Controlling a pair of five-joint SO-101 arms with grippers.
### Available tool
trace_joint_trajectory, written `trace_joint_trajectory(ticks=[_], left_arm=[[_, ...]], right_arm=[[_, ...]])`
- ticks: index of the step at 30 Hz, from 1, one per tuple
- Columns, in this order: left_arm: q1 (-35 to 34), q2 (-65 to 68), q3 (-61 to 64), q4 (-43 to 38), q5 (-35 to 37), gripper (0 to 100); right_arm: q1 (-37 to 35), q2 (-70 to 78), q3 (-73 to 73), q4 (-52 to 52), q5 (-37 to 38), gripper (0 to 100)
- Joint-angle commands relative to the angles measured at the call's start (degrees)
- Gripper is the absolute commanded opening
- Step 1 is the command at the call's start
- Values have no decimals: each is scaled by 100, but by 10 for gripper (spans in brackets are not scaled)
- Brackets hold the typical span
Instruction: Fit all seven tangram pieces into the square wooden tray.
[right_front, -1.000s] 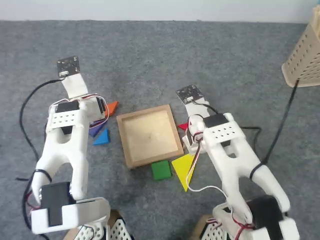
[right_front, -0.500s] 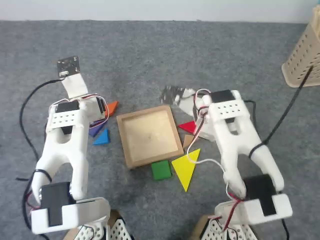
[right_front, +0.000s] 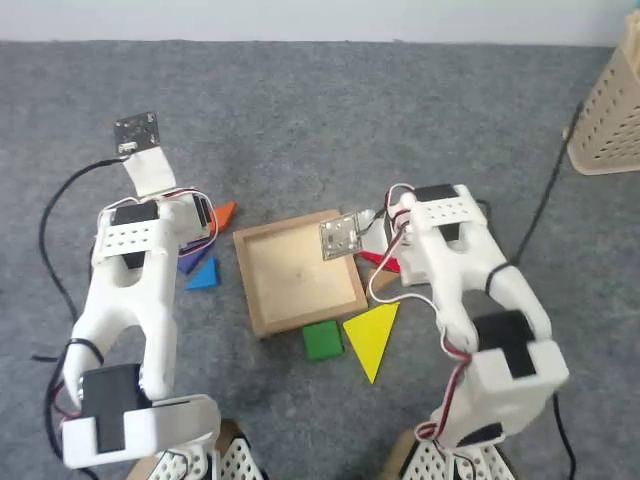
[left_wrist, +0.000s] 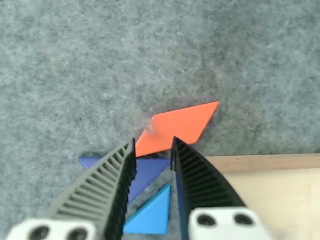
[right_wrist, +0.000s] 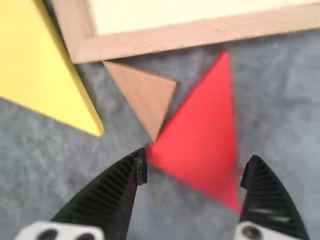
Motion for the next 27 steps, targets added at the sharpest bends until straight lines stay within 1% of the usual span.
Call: trace_joint_trajectory(ticks=[1,4,6,10,13,17,23,27], left_arm=[[35,-290,-242,-123,35,112],[35,-290,-242,-123,35,112],[35,-290,-242,-123,35,112],[35,-290,-242,-123,35,112],[26,-290,-242,-123,35,112],[18,-290,-242,-123,35,112],[9,-290,-242,-123,35,112],[0,-290,-233,-123,35,112]], right_arm=[[48,119,-97,-198,176,304],[92,277,-88,-180,158,303],[110,286,-88,-171,-53,289],[119,277,-88,-154,-642,170],[268,277,-88,-154,-1266,118],[655,268,-97,-154,-2198,117],[1086,251,-97,-119,-4158,113],[1138,92,-281,382,-5099,113]])
